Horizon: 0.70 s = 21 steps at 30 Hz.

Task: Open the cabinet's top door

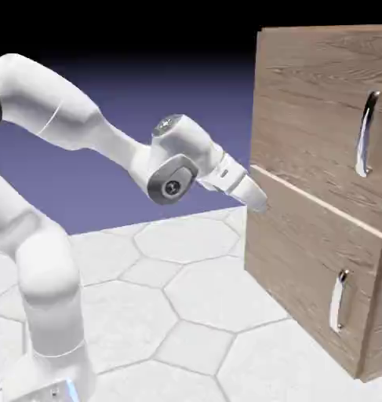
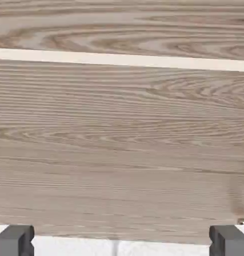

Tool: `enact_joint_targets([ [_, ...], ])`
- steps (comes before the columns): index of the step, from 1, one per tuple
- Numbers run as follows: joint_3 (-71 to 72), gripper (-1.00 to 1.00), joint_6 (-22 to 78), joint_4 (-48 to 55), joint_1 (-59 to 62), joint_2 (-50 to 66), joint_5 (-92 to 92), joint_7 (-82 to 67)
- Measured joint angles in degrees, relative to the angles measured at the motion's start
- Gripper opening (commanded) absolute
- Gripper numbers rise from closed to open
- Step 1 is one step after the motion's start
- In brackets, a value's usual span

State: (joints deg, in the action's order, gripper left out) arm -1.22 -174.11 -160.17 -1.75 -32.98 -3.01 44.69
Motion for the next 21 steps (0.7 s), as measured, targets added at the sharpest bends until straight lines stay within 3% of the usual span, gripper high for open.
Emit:
enact_joint_targets([
  [21, -21.29, 0.00, -1.79, 14.49, -18.47, -5.58, -52.33, 38.83],
])
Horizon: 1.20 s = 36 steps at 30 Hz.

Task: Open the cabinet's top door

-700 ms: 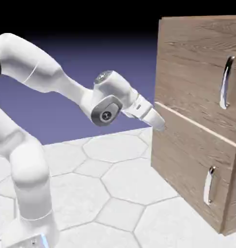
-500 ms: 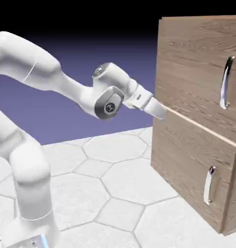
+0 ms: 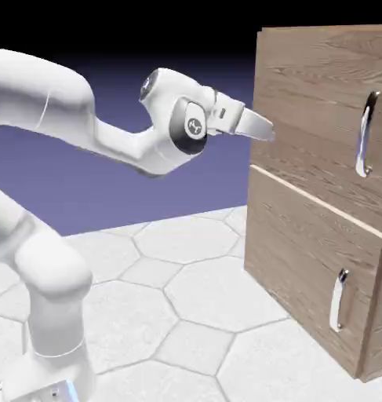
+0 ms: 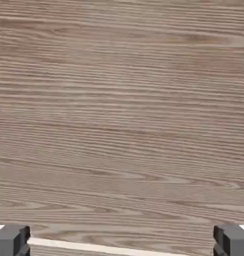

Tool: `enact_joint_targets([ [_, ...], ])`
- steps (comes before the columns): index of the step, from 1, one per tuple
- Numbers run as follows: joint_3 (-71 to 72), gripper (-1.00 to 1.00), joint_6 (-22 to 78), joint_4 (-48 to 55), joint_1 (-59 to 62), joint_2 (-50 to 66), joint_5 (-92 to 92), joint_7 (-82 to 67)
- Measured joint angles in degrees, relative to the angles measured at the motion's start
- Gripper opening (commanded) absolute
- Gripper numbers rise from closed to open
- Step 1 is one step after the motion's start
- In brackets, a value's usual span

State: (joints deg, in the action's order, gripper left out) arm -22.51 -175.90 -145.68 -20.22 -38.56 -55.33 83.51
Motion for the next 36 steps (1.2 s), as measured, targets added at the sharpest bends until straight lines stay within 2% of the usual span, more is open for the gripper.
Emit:
enact_joint_targets([
  [36, -36.49, 0.00, -3.07, 24.84, -31.67, -9.57, -89.70, 66.56],
])
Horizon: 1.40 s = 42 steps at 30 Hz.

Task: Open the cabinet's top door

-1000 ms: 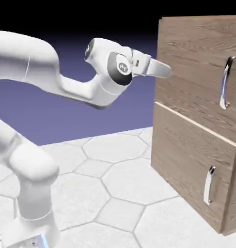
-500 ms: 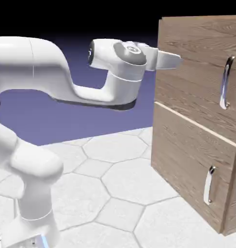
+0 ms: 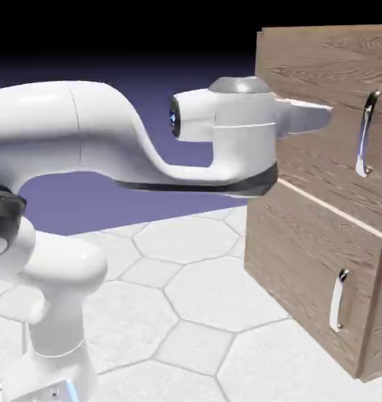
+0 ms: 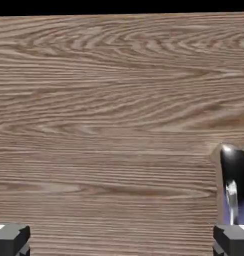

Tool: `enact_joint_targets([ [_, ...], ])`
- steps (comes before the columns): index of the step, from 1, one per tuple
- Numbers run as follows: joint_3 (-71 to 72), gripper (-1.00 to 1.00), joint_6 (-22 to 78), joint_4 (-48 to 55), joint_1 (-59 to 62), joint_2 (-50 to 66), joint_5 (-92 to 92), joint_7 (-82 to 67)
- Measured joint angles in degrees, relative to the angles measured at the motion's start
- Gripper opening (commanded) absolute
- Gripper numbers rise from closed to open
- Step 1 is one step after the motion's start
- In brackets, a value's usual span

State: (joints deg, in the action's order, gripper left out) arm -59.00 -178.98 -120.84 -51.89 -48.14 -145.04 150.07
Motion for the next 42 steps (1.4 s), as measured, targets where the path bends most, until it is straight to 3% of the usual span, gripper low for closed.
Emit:
enact_joint_targets([
  [8, -8.07, 0.00, -0.68, 5.50, -7.01, -2.12, -19.85, 14.73],
  [14, -14.79, 0.00, 0.08, 12.97, -17.39, 0.38, -20.05, 14.75],
  [15, -15.15, -1.00, 0.12, 13.37, -17.94, 0.52, -20.06, 14.75],
  [17, -15.15, -1.00, 0.12, 13.37, -17.94, 0.52, -20.06, 14.75],
  [42, 24.05, -1.00, 14.31, -19.87, 33.96, 0.19, 0.22, 15.16],
])
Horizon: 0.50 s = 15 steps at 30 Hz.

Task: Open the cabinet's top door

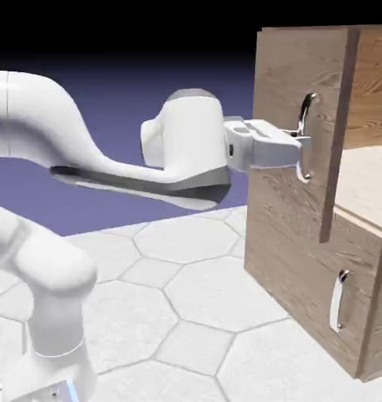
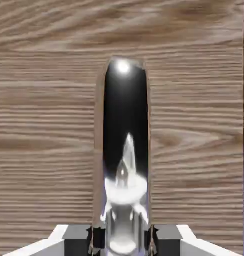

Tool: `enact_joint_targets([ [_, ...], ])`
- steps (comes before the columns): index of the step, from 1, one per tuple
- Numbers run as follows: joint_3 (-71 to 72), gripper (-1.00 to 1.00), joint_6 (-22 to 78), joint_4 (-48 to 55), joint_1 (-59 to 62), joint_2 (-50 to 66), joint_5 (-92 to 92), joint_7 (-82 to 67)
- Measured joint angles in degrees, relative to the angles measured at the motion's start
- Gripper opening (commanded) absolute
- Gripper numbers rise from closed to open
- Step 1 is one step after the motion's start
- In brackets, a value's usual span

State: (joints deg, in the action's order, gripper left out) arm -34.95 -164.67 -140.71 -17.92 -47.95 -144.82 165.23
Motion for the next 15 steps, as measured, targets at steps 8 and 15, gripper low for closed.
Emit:
enact_joint_targets([
  [8, 15.14, -1.00, 2.60, -10.88, 16.50, -8.27, 16.86, -7.83],
  [15, 25.76, -1.00, 3.87, -18.48, 26.27, -17.32, 34.27, -17.45],
])
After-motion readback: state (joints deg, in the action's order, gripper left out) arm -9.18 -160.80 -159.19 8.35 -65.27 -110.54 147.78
